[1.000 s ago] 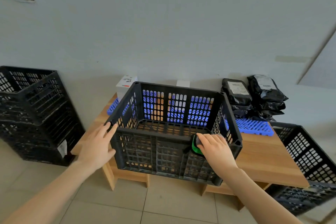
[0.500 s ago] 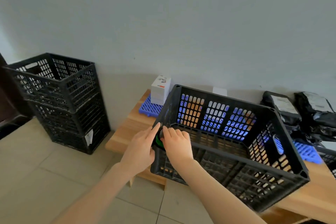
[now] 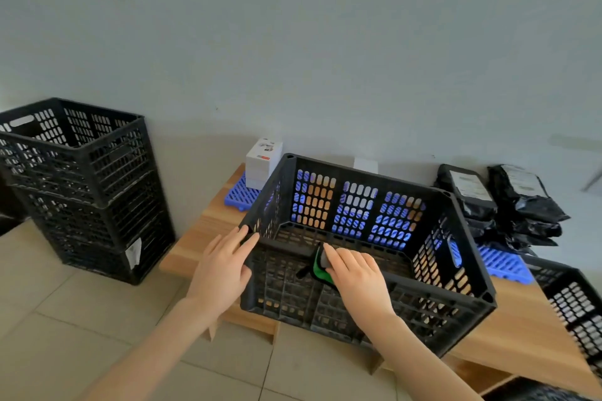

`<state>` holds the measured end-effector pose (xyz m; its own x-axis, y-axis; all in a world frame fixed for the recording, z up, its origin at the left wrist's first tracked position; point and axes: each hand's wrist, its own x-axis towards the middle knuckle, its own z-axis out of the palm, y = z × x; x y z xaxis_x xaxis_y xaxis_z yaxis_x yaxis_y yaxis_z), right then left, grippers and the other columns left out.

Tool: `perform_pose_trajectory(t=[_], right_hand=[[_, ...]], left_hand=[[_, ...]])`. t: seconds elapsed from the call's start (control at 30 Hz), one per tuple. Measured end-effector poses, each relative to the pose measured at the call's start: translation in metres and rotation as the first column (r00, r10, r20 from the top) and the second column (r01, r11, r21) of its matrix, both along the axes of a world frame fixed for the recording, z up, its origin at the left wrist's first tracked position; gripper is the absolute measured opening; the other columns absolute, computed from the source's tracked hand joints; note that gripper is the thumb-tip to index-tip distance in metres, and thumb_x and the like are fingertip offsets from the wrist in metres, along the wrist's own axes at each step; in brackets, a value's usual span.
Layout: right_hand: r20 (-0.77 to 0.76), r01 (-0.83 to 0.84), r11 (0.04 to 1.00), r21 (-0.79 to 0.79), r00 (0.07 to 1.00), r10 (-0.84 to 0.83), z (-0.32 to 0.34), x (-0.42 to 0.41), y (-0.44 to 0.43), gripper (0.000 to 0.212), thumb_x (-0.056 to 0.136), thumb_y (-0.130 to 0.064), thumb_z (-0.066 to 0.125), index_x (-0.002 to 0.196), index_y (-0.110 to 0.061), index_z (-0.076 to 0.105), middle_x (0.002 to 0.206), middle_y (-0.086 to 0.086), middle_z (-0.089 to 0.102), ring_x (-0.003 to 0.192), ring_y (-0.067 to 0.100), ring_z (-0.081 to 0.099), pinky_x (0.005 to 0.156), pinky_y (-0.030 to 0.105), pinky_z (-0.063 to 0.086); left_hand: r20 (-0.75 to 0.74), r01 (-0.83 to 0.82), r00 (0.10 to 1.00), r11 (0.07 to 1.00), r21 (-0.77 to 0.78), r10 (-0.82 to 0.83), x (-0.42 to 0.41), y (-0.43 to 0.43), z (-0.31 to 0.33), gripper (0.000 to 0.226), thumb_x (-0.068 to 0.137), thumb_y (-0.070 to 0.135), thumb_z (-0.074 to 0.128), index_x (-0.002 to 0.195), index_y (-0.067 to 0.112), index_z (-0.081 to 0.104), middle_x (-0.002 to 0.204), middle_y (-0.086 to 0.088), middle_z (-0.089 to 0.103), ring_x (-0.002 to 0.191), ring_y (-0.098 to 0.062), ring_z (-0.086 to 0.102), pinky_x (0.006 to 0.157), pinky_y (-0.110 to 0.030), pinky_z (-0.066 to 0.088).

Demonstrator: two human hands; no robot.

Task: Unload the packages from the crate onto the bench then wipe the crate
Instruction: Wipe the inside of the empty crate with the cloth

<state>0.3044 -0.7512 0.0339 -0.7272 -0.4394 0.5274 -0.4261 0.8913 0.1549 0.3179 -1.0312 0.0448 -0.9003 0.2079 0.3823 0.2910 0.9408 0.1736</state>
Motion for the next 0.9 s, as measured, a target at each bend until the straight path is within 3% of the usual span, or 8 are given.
perform_pose_trajectory(t=[0.17,0.27,0.43,0.63,0.8,0.9], right_hand=[[0.013,0.068,0.997,0.028,0.998,-0.068,0.002,0.025,0.094,0.042,0.093,-0.028,0.057,0.133,-0.015,0.053,0.107,-0.003,0.063,0.096,0.019,0.062,0.087,0.033,0.051],[0.003,0.131,0.991,0.010,0.991,-0.131,0.006,0.043,0.141,0.041,0.095,-0.031,0.039,0.129,-0.015,0.056,0.105,-0.003,0.063,0.095,0.019,0.062,0.088,0.034,0.050],[0.008,0.200,0.980,0.003,0.980,-0.200,0.006,0.064,0.199,0.046,0.094,-0.030,0.033,0.131,-0.014,0.057,0.110,-0.002,0.063,0.104,0.019,0.060,0.104,0.037,0.037],[0.008,0.280,0.947,-0.157,0.959,-0.282,-0.003,0.063,0.176,0.043,0.092,-0.030,0.038,0.122,-0.011,0.063,0.105,0.003,0.065,0.099,0.025,0.060,0.103,0.046,0.039],[0.010,0.192,0.976,-0.102,0.981,-0.192,0.004,0.044,0.119,0.042,0.096,-0.032,0.038,0.124,-0.013,0.062,0.103,0.000,0.066,0.094,0.022,0.061,0.093,0.040,0.044],[0.036,0.170,0.982,-0.081,0.985,-0.168,0.001,0.027,0.061,0.038,0.094,-0.030,0.046,0.127,-0.015,0.060,0.104,-0.003,0.065,0.094,0.020,0.060,0.094,0.039,0.042]], left_hand=[[0.056,-0.100,0.994,0.994,0.032,0.098,0.003,0.012,0.006,0.063,0.078,0.011,0.077,0.137,0.014,0.056,0.143,-0.010,0.052,0.132,-0.028,0.050,0.109,-0.045,0.038],[0.098,-0.132,0.987,0.990,0.042,0.128,0.003,0.019,0.011,0.060,0.080,0.013,0.074,0.138,0.013,0.055,0.145,-0.011,0.050,0.133,-0.030,0.049,0.110,-0.048,0.040],[0.184,-0.186,0.969,0.977,0.107,0.165,0.003,0.026,0.018,0.055,0.087,0.014,0.066,0.140,0.016,0.053,0.151,-0.007,0.044,0.135,-0.028,0.045,0.111,-0.046,0.039],[0.277,-0.219,0.949,0.946,0.240,0.150,0.008,0.029,0.027,0.054,0.093,0.008,0.055,0.144,0.022,0.045,0.157,0.003,0.032,0.140,-0.021,0.038,0.110,-0.042,0.040],[0.265,-0.156,0.961,0.954,0.256,0.086,0.009,0.016,0.031,0.058,0.093,0.005,0.057,0.146,0.020,0.042,0.155,0.002,0.037,0.141,-0.021,0.037,0.115,-0.042,0.034],[0.215,-0.144,0.973,0.956,0.255,0.089,0.010,0.016,0.033,0.061,0.091,0.006,0.059,0.147,0.019,0.039,0.148,0.001,0.047,0.132,-0.020,0.047,0.109,-0.037,0.039]])
